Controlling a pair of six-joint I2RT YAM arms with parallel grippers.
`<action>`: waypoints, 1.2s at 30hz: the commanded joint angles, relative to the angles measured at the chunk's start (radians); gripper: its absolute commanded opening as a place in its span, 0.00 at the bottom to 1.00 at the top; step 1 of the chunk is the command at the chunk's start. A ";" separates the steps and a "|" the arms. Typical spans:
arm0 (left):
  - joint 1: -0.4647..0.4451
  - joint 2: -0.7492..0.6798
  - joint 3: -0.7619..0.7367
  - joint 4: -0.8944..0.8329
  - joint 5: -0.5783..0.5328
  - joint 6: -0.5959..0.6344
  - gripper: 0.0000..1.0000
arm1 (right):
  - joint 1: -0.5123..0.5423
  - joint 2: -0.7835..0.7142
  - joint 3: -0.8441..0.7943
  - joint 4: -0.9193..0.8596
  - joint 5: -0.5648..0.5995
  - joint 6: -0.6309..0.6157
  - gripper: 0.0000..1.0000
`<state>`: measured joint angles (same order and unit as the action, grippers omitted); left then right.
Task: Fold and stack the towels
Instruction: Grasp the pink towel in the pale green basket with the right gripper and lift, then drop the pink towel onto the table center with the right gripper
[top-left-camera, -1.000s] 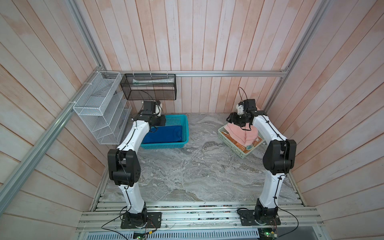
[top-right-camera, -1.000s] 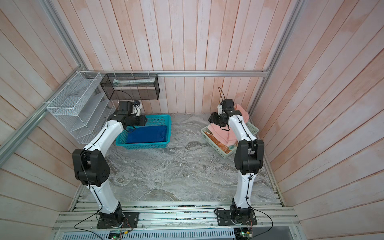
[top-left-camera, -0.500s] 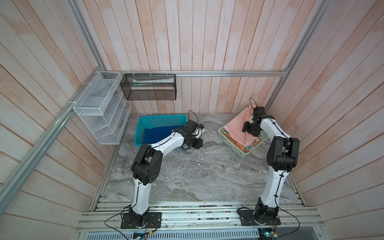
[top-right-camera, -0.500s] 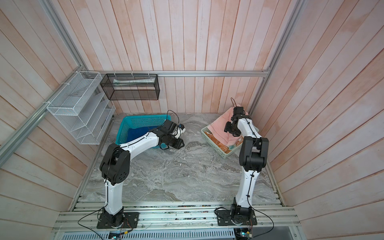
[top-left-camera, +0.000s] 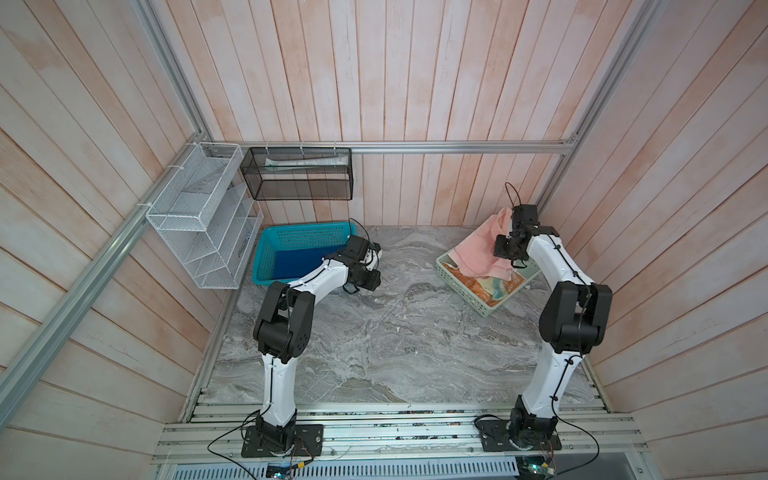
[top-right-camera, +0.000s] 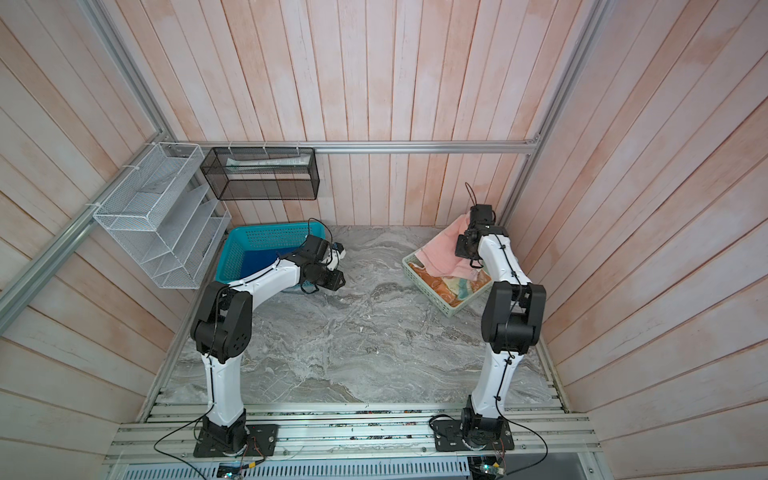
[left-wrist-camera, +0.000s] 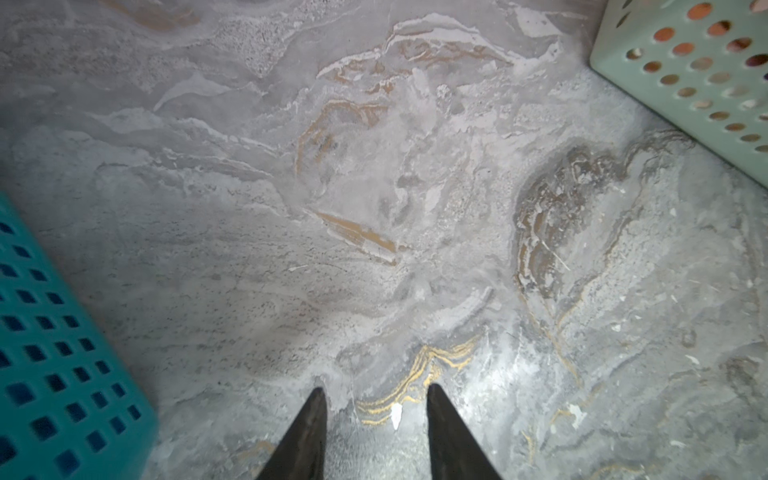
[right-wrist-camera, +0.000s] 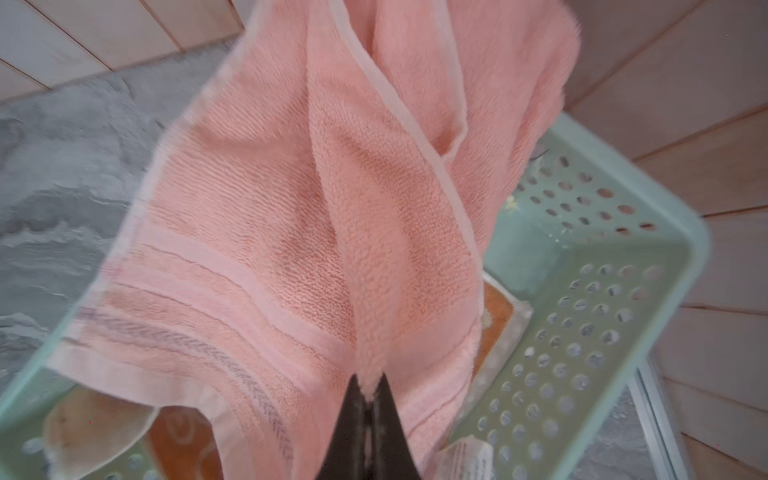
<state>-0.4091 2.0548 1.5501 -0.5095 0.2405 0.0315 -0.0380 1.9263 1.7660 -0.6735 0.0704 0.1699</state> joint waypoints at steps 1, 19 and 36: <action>-0.010 -0.027 0.034 -0.007 0.004 0.010 0.42 | 0.036 -0.125 0.040 0.022 0.014 -0.027 0.00; -0.008 -0.422 -0.081 0.061 0.030 -0.117 0.42 | 0.612 -0.415 0.349 -0.086 -0.033 0.016 0.00; -0.125 -0.742 -0.545 0.029 -0.144 -0.278 0.45 | 0.493 -0.535 -0.720 0.233 -0.279 0.270 0.51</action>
<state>-0.4381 1.3693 1.0718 -0.4900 0.1642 -0.1848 0.4686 1.4311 1.0882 -0.4847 -0.1909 0.4126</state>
